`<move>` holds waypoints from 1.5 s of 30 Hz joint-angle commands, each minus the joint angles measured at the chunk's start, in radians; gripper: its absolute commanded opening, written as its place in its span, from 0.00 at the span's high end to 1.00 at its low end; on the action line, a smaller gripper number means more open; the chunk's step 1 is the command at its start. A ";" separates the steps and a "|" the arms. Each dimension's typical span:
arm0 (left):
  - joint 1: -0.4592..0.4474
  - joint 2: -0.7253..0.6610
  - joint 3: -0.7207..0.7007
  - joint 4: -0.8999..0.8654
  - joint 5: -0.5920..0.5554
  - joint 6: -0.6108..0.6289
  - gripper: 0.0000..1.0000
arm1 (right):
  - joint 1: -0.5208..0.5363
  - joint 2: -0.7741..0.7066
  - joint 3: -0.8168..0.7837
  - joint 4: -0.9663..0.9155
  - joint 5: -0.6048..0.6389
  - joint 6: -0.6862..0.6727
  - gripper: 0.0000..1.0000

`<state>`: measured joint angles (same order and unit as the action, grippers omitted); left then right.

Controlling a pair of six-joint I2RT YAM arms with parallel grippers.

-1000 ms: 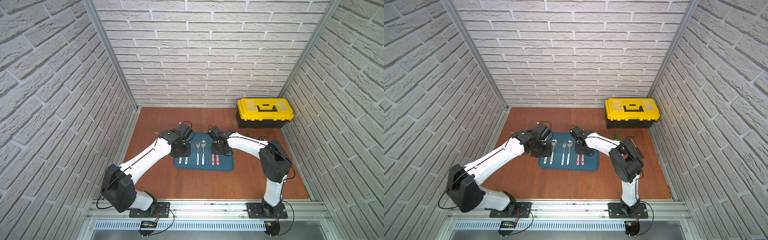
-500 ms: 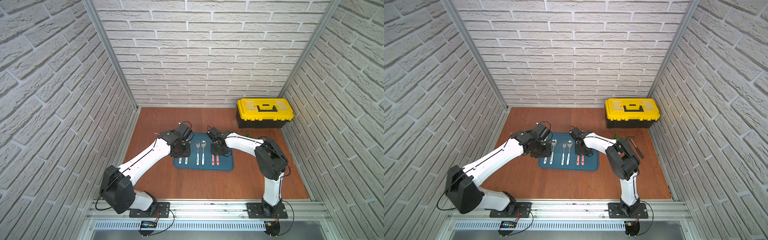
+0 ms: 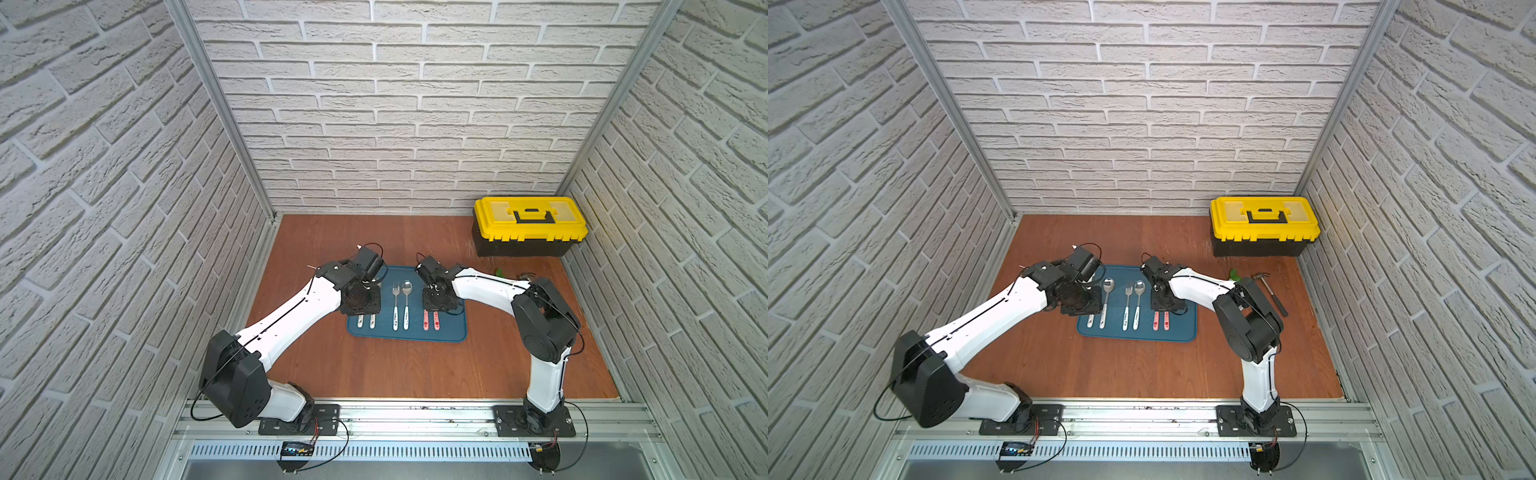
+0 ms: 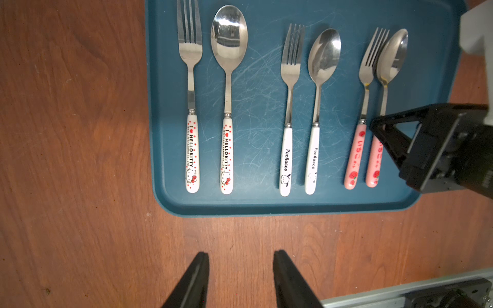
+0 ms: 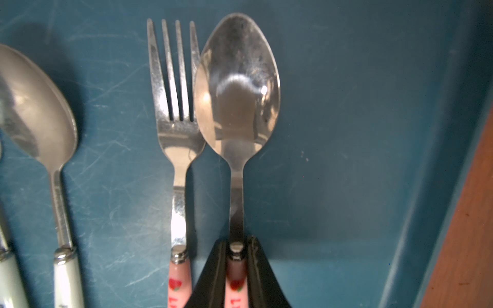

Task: Set the spoon and fork side by side
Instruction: Adjust the spoon on the tray.

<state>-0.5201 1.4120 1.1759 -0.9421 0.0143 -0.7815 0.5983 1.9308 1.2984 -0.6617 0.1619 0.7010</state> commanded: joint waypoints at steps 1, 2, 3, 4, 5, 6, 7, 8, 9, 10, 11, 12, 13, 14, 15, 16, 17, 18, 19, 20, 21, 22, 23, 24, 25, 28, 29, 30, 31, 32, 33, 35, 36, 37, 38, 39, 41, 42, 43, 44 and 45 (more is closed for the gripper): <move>0.001 -0.027 -0.008 -0.007 -0.010 0.003 0.55 | -0.003 -0.017 -0.041 -0.021 0.009 0.023 0.82; 0.000 -0.027 -0.009 -0.006 -0.010 0.004 0.55 | -0.003 -0.019 -0.046 -0.019 0.009 0.026 0.81; 0.000 -0.025 -0.009 -0.006 -0.010 0.004 0.55 | -0.003 -0.022 -0.051 -0.018 0.007 0.029 0.82; 0.000 -0.025 -0.008 -0.006 -0.010 0.004 0.55 | -0.003 -0.025 -0.056 -0.016 0.006 0.032 0.82; 0.000 -0.026 -0.009 -0.004 -0.010 0.003 0.55 | -0.003 -0.028 -0.063 -0.011 0.006 0.038 0.82; 0.000 -0.025 -0.007 -0.006 -0.010 0.004 0.55 | -0.002 -0.031 -0.070 -0.011 0.007 0.043 0.82; -0.002 -0.025 -0.007 -0.006 -0.011 0.004 0.55 | -0.002 -0.036 -0.078 -0.006 0.005 0.048 0.82; -0.001 -0.025 -0.007 -0.005 -0.010 0.003 0.55 | -0.001 -0.039 -0.086 -0.002 0.005 0.054 0.82; -0.001 -0.025 -0.007 -0.004 -0.011 0.004 0.55 | -0.002 -0.042 -0.093 0.003 0.003 0.057 0.82; -0.001 -0.024 -0.007 -0.004 -0.011 0.004 0.55 | -0.001 -0.042 -0.097 0.012 -0.002 0.057 0.82; -0.001 -0.024 -0.007 -0.004 -0.013 0.003 0.55 | 0.000 -0.039 -0.097 0.014 -0.004 0.056 0.82; -0.001 -0.025 -0.007 -0.003 -0.013 0.004 0.55 | 0.000 -0.034 -0.093 0.013 -0.005 0.053 0.82; -0.001 -0.025 -0.006 -0.003 -0.013 0.004 0.55 | 0.000 -0.030 -0.087 0.010 -0.004 0.051 0.82; -0.001 -0.024 -0.005 -0.004 -0.013 0.004 0.55 | 0.001 -0.027 -0.085 0.010 -0.004 0.051 0.82; -0.001 -0.024 -0.006 -0.005 -0.013 0.003 0.55 | 0.001 -0.026 -0.081 0.010 -0.004 0.051 0.82; -0.001 -0.025 -0.006 -0.006 -0.013 0.004 0.55 | 0.001 -0.023 -0.078 0.010 -0.004 0.053 0.82; -0.002 -0.027 -0.007 -0.006 -0.014 0.004 0.55 | 0.001 -0.020 -0.074 0.009 -0.006 0.053 0.81; -0.001 -0.029 -0.007 -0.007 -0.014 0.004 0.55 | 0.001 -0.018 -0.070 0.004 -0.007 0.052 0.81; -0.001 -0.028 -0.007 -0.009 -0.015 0.005 0.55 | 0.003 -0.016 -0.068 0.001 -0.007 0.051 0.80; -0.001 -0.031 -0.007 -0.009 -0.016 0.005 0.55 | 0.003 -0.018 -0.070 0.001 -0.008 0.049 0.78; -0.001 -0.031 -0.007 -0.009 -0.017 0.005 0.55 | 0.003 -0.019 -0.072 0.001 -0.010 0.049 0.77; -0.001 -0.031 -0.009 -0.009 -0.017 0.005 0.54 | 0.003 -0.024 -0.075 0.002 -0.009 0.050 0.75; -0.001 -0.033 -0.011 -0.006 -0.016 0.007 0.54 | 0.004 -0.027 -0.077 0.001 -0.005 0.048 0.74; -0.001 -0.035 -0.014 -0.003 -0.016 0.006 0.53 | 0.005 -0.029 -0.078 0.003 -0.004 0.046 0.72; -0.001 -0.036 -0.018 0.002 -0.017 0.005 0.53 | 0.005 -0.032 -0.075 0.002 -0.001 0.044 0.70; -0.002 -0.038 -0.020 0.008 -0.014 0.005 0.52 | 0.005 -0.046 -0.070 -0.004 0.006 0.039 0.67; -0.001 -0.038 -0.018 0.006 -0.014 0.005 0.51 | 0.006 -0.053 -0.070 -0.002 0.011 0.038 0.66; -0.001 -0.039 -0.017 0.005 -0.018 0.005 0.50 | 0.006 -0.059 -0.067 -0.004 0.013 0.036 0.66; -0.001 -0.043 -0.015 0.003 -0.023 0.007 0.49 | 0.006 -0.068 -0.062 -0.009 0.015 0.034 0.65; -0.001 -0.047 -0.015 0.004 -0.026 0.009 0.49 | 0.006 -0.076 -0.057 -0.014 0.023 0.031 0.65; -0.001 -0.052 -0.012 0.002 -0.032 0.011 0.47 | 0.008 -0.092 -0.054 -0.014 0.024 0.023 0.65; -0.002 -0.068 -0.003 -0.004 -0.051 0.018 0.45 | 0.013 -0.139 -0.043 -0.028 0.031 0.017 0.64; -0.001 -0.074 0.006 -0.006 -0.059 0.024 0.42 | 0.017 -0.172 -0.036 -0.040 0.037 0.014 0.63; -0.002 -0.085 0.019 -0.010 -0.067 0.034 0.39 | 0.021 -0.205 -0.029 -0.052 0.050 0.011 0.63; -0.001 -0.092 0.033 -0.017 -0.078 0.046 0.32 | 0.025 -0.244 -0.023 -0.069 0.063 0.007 0.62; -0.003 -0.101 0.052 -0.022 -0.089 0.064 0.19 | 0.029 -0.286 -0.019 -0.083 0.081 -0.006 0.56; -0.003 -0.119 0.094 -0.046 -0.138 0.101 0.02 | 0.029 -0.369 -0.016 -0.115 0.121 -0.033 0.00; -0.003 -0.130 0.119 -0.059 -0.181 0.123 0.02 | 0.030 -0.414 -0.018 -0.127 0.155 -0.053 0.00; -0.005 -0.142 0.142 -0.075 -0.227 0.148 0.02 | 0.029 -0.456 -0.023 -0.145 0.206 -0.073 0.00; -0.004 -0.151 0.161 -0.091 -0.285 0.167 0.02 | 0.028 -0.493 -0.028 -0.157 0.252 -0.088 0.00; -0.006 -0.160 0.185 -0.111 -0.362 0.182 0.02 | 0.026 -0.534 -0.040 -0.157 0.309 -0.114 0.00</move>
<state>-0.5224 1.2964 1.3006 -0.9997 -0.1642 -0.6750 0.6235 1.4887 1.2587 -0.7544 0.3065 0.6567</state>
